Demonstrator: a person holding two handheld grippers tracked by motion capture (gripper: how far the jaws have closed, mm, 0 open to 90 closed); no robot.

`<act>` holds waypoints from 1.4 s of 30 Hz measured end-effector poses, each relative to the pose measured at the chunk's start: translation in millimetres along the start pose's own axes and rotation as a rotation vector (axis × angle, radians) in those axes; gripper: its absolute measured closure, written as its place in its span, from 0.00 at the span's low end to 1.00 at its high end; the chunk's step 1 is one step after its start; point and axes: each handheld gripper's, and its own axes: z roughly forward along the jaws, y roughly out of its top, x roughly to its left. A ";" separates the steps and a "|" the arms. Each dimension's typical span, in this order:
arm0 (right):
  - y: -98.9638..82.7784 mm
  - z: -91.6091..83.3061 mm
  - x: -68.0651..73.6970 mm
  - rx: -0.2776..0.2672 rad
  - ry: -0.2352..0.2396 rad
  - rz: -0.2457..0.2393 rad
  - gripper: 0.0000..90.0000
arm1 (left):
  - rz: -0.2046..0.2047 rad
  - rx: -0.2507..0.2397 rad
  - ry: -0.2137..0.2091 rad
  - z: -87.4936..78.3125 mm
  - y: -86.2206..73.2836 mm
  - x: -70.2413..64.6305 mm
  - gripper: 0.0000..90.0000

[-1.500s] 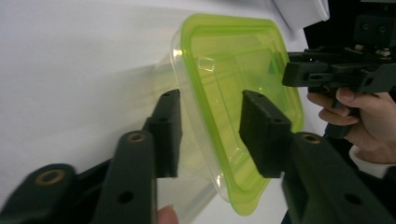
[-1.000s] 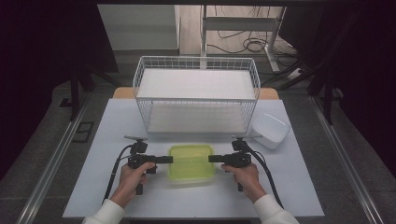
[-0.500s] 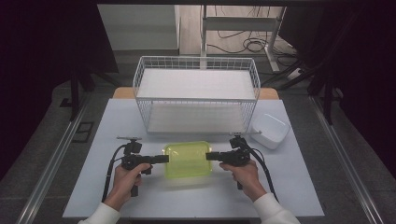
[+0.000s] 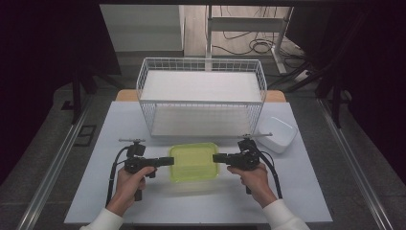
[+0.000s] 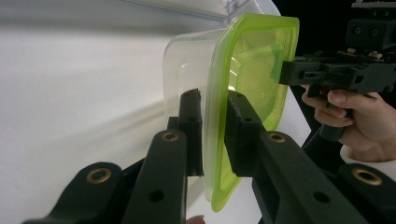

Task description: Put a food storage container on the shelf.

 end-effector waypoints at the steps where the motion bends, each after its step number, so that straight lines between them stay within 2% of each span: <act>1: 0.1 -1.1 0.4 -0.004 0.000 -0.001 0.87 | 0.000 0.000 0.000 0.0 0.0 0.0 0.87; 10: 4.7 -9.3 5.5 -0.024 -0.005 -0.026 0.87 | 0.016 -0.019 -0.003 -1.9 4.2 -8.3 0.87; 26: 9.5 -10.3 6.1 -0.027 -0.012 -0.034 0.87 | 0.026 -0.015 0.006 -1.0 9.6 -9.0 0.88; 32: 10.2 -10.0 5.0 -0.024 -0.015 -0.033 0.87 | 0.017 -0.009 0.002 1.0 11.7 -6.7 0.88; 37: 16.2 -15.5 7.2 -0.044 -0.012 -0.040 0.87 | 0.031 -0.019 -0.004 -0.2 20.9 -11.6 0.88; 42: 26.8 -26.5 11.9 -0.075 -0.008 -0.057 0.87 | 0.057 -0.032 -0.010 -3.6 35.6 -22.0 0.89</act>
